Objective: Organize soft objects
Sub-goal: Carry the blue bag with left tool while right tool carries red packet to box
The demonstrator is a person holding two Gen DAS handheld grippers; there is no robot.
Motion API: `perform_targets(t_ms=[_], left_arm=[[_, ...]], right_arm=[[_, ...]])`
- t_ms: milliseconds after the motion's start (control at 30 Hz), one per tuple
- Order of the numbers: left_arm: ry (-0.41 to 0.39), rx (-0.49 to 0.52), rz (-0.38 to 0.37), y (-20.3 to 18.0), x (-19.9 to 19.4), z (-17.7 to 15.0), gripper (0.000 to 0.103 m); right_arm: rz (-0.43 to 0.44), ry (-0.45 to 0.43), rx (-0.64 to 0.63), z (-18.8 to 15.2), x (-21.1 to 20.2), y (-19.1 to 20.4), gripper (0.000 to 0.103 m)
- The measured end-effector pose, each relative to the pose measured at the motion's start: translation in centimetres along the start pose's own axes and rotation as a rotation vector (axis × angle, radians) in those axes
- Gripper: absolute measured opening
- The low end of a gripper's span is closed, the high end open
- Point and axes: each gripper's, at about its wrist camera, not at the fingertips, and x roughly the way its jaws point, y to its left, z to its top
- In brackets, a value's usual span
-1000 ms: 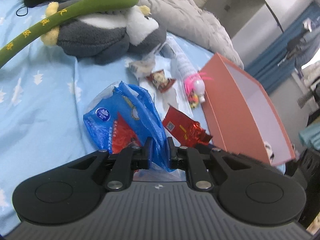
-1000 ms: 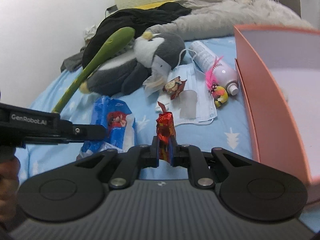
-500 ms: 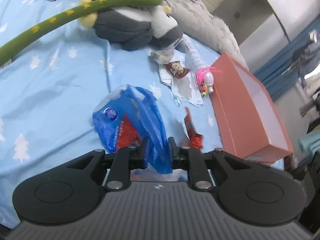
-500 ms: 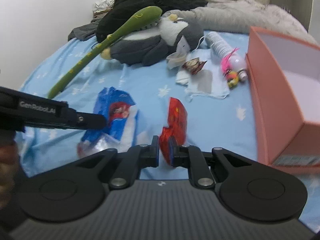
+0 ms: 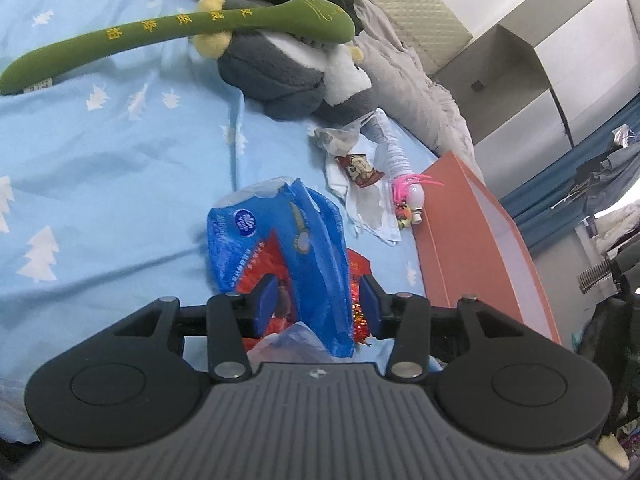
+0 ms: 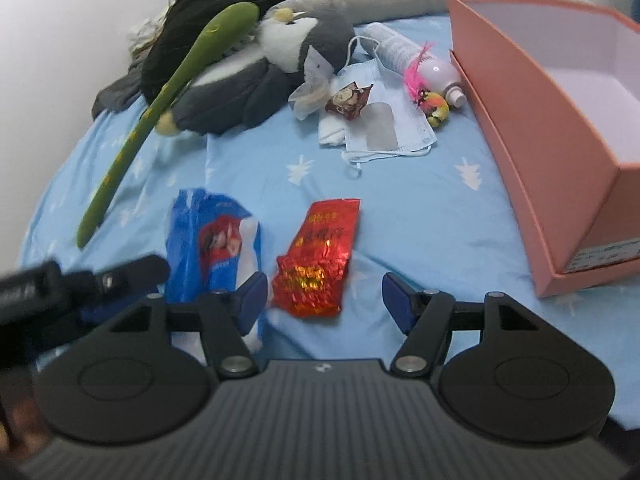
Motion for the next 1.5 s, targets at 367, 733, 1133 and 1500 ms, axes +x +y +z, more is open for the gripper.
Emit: perform_targets(t_ms=[367, 733, 1133, 1500], left_arm=[[-0.007, -0.024, -0.018, 0.5, 0.6, -0.1, 0.042], [0.012, -0.002, -0.003, -0.8, 2.1, 0.0, 0.043], [0.0, 0.122, 0.116, -2.0, 3.0, -0.4, 0.013], [-0.05, 0.141, 0.056, -4.2, -1.5, 0.3, 0.01]], right_arm=[[-0.02, 0.033, -0.045, 0.0, 4.2, 1.7, 0.061], [-0.03, 0.012, -0.071, 0.0, 2.9, 0.2, 0.056], [-0.027, 0.005, -0.057, -0.6, -0.8, -1.7, 0.056], [-0.005, -0.085, -0.108, 0.3, -6.2, 0.0, 0.056]])
